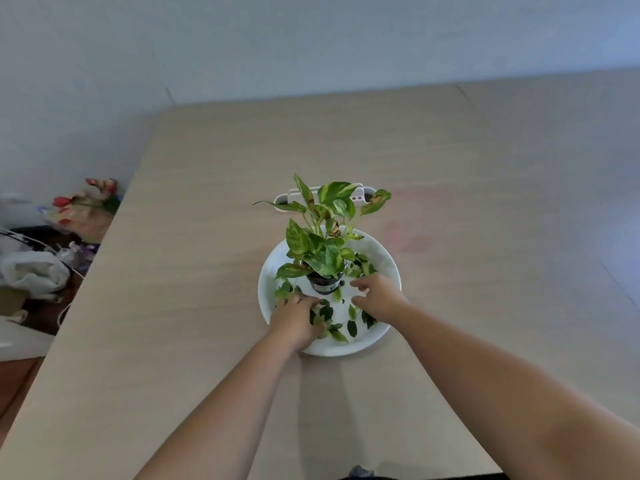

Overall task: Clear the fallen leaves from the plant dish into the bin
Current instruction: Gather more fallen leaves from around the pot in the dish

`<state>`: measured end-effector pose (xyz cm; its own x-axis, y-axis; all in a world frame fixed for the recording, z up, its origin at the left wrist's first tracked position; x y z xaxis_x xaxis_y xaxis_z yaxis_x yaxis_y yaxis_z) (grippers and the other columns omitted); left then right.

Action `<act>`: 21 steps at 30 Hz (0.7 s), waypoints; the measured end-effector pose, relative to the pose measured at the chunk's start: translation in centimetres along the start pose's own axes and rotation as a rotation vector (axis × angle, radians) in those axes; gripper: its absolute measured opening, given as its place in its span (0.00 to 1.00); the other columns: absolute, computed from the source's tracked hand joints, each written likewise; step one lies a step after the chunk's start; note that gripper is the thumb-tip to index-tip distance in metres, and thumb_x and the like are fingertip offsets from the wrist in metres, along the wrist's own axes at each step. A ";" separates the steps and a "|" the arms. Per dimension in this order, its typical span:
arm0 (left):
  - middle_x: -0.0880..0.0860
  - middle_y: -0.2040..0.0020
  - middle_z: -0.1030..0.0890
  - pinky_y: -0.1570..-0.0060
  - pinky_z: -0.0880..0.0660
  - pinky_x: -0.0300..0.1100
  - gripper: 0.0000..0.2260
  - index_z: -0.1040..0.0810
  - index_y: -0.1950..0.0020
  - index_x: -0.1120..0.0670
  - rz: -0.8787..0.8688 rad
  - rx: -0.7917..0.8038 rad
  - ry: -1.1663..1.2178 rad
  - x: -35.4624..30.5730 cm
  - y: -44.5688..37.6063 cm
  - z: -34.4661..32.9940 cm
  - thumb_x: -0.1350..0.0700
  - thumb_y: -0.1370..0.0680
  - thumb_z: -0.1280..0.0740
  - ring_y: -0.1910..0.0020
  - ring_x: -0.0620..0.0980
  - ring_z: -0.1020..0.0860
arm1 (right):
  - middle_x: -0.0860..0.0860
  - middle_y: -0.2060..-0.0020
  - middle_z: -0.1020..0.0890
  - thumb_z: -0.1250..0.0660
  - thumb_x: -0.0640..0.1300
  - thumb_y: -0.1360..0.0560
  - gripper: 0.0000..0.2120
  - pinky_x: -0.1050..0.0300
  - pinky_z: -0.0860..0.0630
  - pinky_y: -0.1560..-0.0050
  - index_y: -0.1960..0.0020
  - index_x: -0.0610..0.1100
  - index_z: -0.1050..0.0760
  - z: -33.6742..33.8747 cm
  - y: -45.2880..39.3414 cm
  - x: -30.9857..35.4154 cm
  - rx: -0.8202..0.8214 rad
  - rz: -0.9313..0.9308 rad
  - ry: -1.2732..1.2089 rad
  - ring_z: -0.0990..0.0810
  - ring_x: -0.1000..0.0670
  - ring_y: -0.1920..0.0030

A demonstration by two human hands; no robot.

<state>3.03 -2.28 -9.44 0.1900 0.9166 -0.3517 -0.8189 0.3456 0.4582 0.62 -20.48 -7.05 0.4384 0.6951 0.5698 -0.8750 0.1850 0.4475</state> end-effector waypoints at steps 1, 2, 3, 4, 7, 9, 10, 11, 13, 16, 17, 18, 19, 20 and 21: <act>0.51 0.26 0.35 0.29 0.36 0.51 0.30 0.34 0.27 0.44 -0.002 0.009 -0.017 0.1 -0.1 -0.2 0.42 0.28 0.32 0.27 0.58 0.39 | 0.48 0.39 0.22 0.32 0.46 0.26 0.23 0.58 0.27 0.42 0.31 0.48 0.27 -0.3 -0.7 0.2 -0.001 -0.007 0.006 0.23 0.48 0.40; 0.51 0.26 0.36 0.29 0.36 0.52 0.32 0.34 0.27 0.44 -0.006 0.006 -0.024 0.2 -0.1 -0.3 0.40 0.29 0.31 0.27 0.58 0.39 | 0.48 0.39 0.22 0.30 0.47 0.27 0.25 0.58 0.27 0.43 0.30 0.48 0.28 -0.6 -1.2 0.2 -0.004 -0.021 -0.002 0.23 0.48 0.40; 0.52 0.26 0.36 0.29 0.36 0.53 0.33 0.34 0.27 0.44 -0.011 -0.005 -0.028 0.1 -0.2 -0.4 0.38 0.31 0.30 0.27 0.59 0.39 | 0.48 0.38 0.23 0.29 0.48 0.28 0.27 0.58 0.27 0.44 0.29 0.48 0.29 -1.0 -1.6 0.2 0.000 -0.041 -0.011 0.23 0.48 0.40; 0.52 0.27 0.36 0.29 0.36 0.53 0.34 0.33 0.28 0.43 -0.014 -0.012 -0.034 0.2 -0.4 -0.4 0.37 0.32 0.30 0.28 0.59 0.38 | 0.47 0.38 0.24 0.28 0.49 0.29 0.29 0.58 0.26 0.45 0.29 0.49 0.30 -1.4 -2.2 0.4 0.009 -0.054 -0.006 0.24 0.48 0.40; 0.53 0.30 0.35 0.29 0.37 0.52 0.34 0.31 0.30 0.43 -0.013 -0.062 -0.018 0.2 -0.9 -0.5 0.35 0.33 0.29 0.30 0.60 0.37 | 0.46 0.40 0.24 0.27 0.52 0.31 0.30 0.57 0.26 0.49 0.31 0.49 0.29 -2.7 -3.4 1.0 0.015 -0.048 0.051 0.24 0.48 0.42; 0.53 0.31 0.35 0.29 0.37 0.52 0.31 0.29 0.31 0.42 -0.022 -0.079 -0.042 -0.4 -1.0 -0.3 0.36 0.33 0.29 0.32 0.61 0.37 | 0.46 0.43 0.21 0.27 0.53 0.31 0.25 0.55 0.25 0.46 0.36 0.49 0.25 -3.0 -3.9 1.3 -0.018 -0.043 0.075 0.25 0.48 0.41; 0.53 0.32 0.35 0.30 0.36 0.52 0.30 0.28 0.32 0.41 -0.027 -0.085 -0.049 -0.5 -1.1 -0.1 0.37 0.32 0.28 0.33 0.61 0.37 | 0.46 0.44 0.20 0.28 0.53 0.30 0.22 0.54 0.25 0.46 0.39 0.48 0.24 -3.0 -4.2 1.3 -0.041 -0.046 0.077 0.24 0.47 0.43; 0.53 0.33 0.34 0.31 0.36 0.51 0.27 0.27 0.34 0.41 -0.029 -0.089 -0.043 -0.5 -1.2 -0.1 0.39 0.32 0.28 0.34 0.61 0.36 | 0.46 0.45 0.20 0.28 0.51 0.30 0.19 0.54 0.25 0.49 0.41 0.48 0.23 -3.1 -4.3 1.3 -0.064 -0.052 0.072 0.23 0.46 0.46; 0.53 0.35 0.33 0.33 0.34 0.50 0.22 0.24 0.37 0.41 -0.047 -0.098 -0.011 -0.2 -1.0 -0.3 0.42 0.30 0.28 0.35 0.60 0.35 | 0.47 0.45 0.21 0.31 0.49 0.29 0.15 0.54 0.24 0.52 0.43 0.48 0.23 -3.0 -4.2 1.2 -0.109 -0.064 0.044 0.21 0.45 0.51; 0.53 0.34 0.32 0.34 0.33 0.51 0.16 0.21 0.41 0.42 -0.078 -0.097 0.012 0.0 -0.9 -0.3 0.46 0.28 0.29 0.35 0.60 0.35 | 0.45 0.47 0.21 0.34 0.45 0.26 0.06 0.50 0.22 0.53 0.52 0.44 0.22 -2.7 -3.8 1.1 -0.145 -0.061 0.023 0.21 0.42 0.52; 0.54 0.35 0.32 0.35 0.32 0.51 0.14 0.20 0.42 0.43 -0.088 -0.090 0.008 -0.1 -0.9 -0.3 0.47 0.28 0.29 0.35 0.61 0.35 | 0.44 0.49 0.21 0.35 0.44 0.26 0.04 0.52 0.23 0.55 0.56 0.44 0.23 -2.6 -3.7 1.0 -0.140 -0.063 0.021 0.21 0.41 0.53; 0.54 0.35 0.31 0.36 0.31 0.49 0.13 0.19 0.43 0.44 -0.097 -0.083 0.013 -0.2 -0.9 -0.3 0.48 0.27 0.30 0.36 0.60 0.33 | 0.44 0.52 0.21 0.35 0.43 0.25 0.05 0.53 0.25 0.57 0.60 0.44 0.24 -2.6 -3.6 0.8 -0.134 -0.066 0.024 0.22 0.42 0.54; 0.54 0.37 0.30 0.38 0.30 0.47 0.11 0.18 0.44 0.46 -0.104 -0.077 0.030 -0.2 -0.9 -0.3 0.50 0.26 0.30 0.37 0.59 0.31 | 0.45 0.56 0.22 0.35 0.43 0.25 0.09 0.55 0.27 0.59 0.64 0.44 0.27 -2.5 -3.3 0.7 -0.127 -0.070 0.025 0.22 0.43 0.57; 0.53 0.39 0.28 0.41 0.29 0.46 0.11 0.18 0.44 0.47 -0.110 -0.068 0.049 -0.1 -0.8 -0.3 0.53 0.26 0.31 0.38 0.57 0.29 | 0.47 0.61 0.22 0.34 0.43 0.25 0.12 0.56 0.28 0.61 0.67 0.45 0.28 -2.5 -3.1 0.6 -0.110 -0.075 0.024 0.23 0.44 0.59; 0.53 0.41 0.27 0.43 0.28 0.44 0.11 0.18 0.44 0.48 -0.113 -0.055 0.061 0.0 -0.8 -0.3 0.54 0.26 0.31 0.40 0.56 0.27 | 0.49 0.64 0.21 0.34 0.42 0.26 0.12 0.56 0.27 0.62 0.68 0.45 0.26 -2.5 -2.9 0.3 -0.088 -0.077 0.028 0.22 0.45 0.60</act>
<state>3.50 -2.59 -10.10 0.2509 0.8580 -0.4481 -0.8230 0.4328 0.3678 2.80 -19.08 -9.85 0.5005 0.6953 0.5158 -0.8539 0.2985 0.4262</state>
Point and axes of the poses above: each hand's wrist, its own y-axis away from the middle knuckle, its own z-axis out of the back of the hand, x = y × z, the point moved 8 cm from there along -y, towards the middle knuckle
